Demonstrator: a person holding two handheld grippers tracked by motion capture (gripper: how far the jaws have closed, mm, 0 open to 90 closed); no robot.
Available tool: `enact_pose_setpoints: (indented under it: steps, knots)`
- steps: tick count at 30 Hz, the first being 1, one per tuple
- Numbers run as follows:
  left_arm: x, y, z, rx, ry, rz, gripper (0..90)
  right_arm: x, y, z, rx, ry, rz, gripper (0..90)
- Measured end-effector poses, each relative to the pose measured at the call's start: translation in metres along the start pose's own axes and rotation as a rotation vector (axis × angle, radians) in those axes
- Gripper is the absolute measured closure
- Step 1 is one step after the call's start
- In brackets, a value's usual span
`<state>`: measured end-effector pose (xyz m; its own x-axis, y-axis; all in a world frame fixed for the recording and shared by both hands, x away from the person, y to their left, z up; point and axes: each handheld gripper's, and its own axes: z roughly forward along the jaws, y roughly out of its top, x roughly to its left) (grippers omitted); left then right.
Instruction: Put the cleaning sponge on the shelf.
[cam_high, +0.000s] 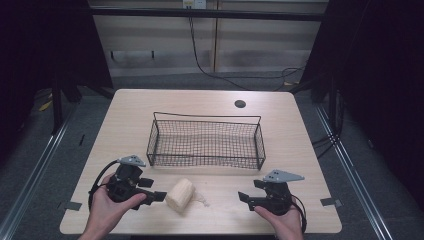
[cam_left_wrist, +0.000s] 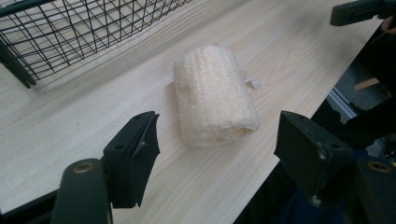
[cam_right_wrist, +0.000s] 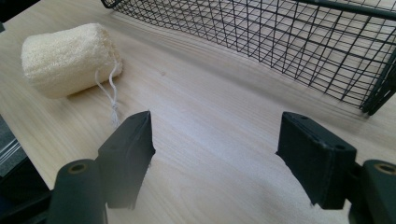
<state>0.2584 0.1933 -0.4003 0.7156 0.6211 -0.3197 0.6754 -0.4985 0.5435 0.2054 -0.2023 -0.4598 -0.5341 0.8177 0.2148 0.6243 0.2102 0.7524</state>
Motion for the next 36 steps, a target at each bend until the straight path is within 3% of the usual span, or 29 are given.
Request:
enact_pose_setpoints:
  steps: [5, 10, 15, 19, 25, 28, 32, 34, 36]
  knots:
    - [0.000, 0.012, 0.006, 0.066, -0.012, 0.007, 32.4, 0.001, 0.000, 0.000, 0.000, 0.004, -0.003, 26.6]
    - [-0.004, 0.025, 0.009, 0.114, 0.002, 0.013, 30.4, 0.001, 0.000, 0.001, 0.005, 0.012, -0.005, 26.6]
    - [-0.004, 0.033, 0.018, 0.156, 0.037, 0.006, 24.1, 0.000, -0.001, 0.002, 0.017, 0.011, -0.002, 25.8]
    - [-0.002, 0.038, 0.026, 0.221, 0.055, 0.001, 21.3, 0.001, -0.001, 0.002, 0.021, 0.015, -0.005, 25.8]
    - [-0.007, 0.048, 0.034, 0.306, 0.049, 0.007, 17.8, 0.001, -0.001, 0.003, 0.030, 0.008, -0.004, 25.9]
    - [-0.012, 0.054, 0.038, 0.323, 0.046, 0.016, 23.1, 0.001, -0.001, 0.002, 0.029, 0.005, -0.003, 25.8]
    - [-0.015, 0.063, 0.045, 0.365, 0.057, 0.019, 22.0, 0.001, -0.001, 0.002, 0.030, 0.008, -0.004, 25.8]
    - [-0.016, 0.067, 0.049, 0.370, 0.083, 0.008, 21.9, 0.001, -0.001, 0.003, 0.034, 0.005, -0.004, 25.8]
    - [-0.018, 0.070, 0.054, 0.392, 0.146, 0.025, 21.5, 0.001, -0.002, 0.003, 0.035, 0.009, -0.009, 25.8]
